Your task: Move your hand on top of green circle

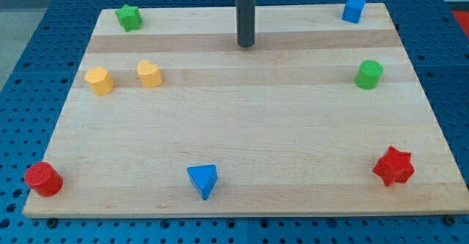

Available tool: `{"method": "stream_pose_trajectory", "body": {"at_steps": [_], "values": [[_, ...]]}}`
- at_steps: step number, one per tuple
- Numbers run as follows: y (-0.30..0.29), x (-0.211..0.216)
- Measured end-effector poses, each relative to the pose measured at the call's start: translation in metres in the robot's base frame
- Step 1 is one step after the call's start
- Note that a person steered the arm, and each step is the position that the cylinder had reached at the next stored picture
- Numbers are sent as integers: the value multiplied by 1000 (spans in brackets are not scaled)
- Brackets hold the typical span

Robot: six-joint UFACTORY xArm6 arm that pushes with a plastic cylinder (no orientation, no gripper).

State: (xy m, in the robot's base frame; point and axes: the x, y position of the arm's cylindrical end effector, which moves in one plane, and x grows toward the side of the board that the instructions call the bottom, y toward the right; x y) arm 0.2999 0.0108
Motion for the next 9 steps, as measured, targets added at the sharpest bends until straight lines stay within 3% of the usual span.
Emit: {"method": "stream_pose_trajectory", "body": {"at_steps": [2,4,9], "values": [[48,6],[61,6],[210,19]]}}
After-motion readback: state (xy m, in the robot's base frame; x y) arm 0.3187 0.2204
